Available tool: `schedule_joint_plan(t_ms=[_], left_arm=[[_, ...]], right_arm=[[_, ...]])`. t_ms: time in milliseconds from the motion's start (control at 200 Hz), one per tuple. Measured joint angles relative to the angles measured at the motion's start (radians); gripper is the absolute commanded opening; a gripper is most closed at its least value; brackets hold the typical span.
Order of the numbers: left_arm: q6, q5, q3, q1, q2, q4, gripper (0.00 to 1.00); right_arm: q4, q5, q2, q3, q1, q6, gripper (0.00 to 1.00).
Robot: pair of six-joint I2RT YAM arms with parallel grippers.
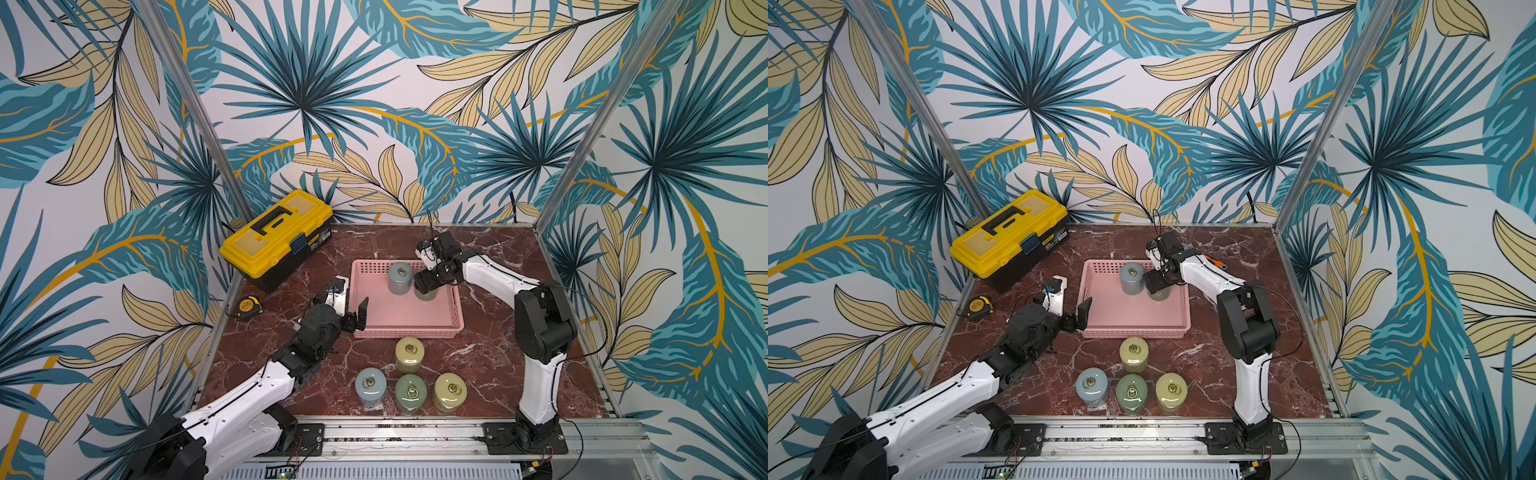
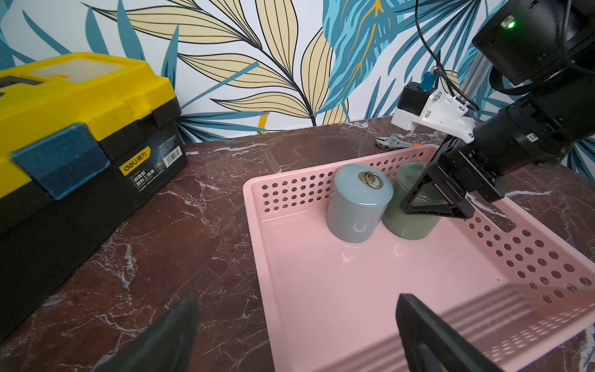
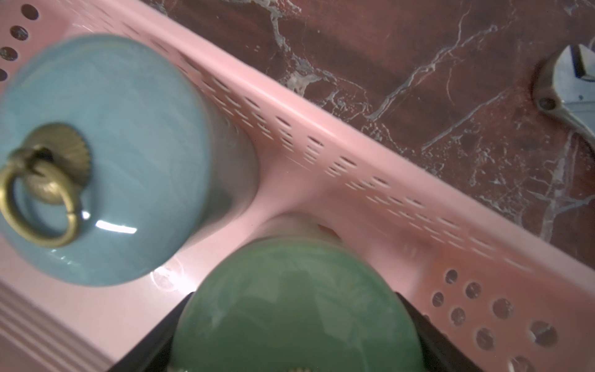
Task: Take the tea canister out of the basket
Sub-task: Pick up the tea canister from the basket.
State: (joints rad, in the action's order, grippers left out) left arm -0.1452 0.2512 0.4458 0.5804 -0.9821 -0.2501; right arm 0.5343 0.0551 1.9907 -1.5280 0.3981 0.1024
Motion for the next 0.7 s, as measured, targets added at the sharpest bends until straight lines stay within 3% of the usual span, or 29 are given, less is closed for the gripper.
schedule_joint_plan(t_ms=[701], left_arm=[[-0.001, 0.000, 0.000, 0.000, 0.000, 0.000, 1.00]], right_arm=[[0.058, -0.033, -0.174, 0.049, 0.004, -0.027, 0.53]])
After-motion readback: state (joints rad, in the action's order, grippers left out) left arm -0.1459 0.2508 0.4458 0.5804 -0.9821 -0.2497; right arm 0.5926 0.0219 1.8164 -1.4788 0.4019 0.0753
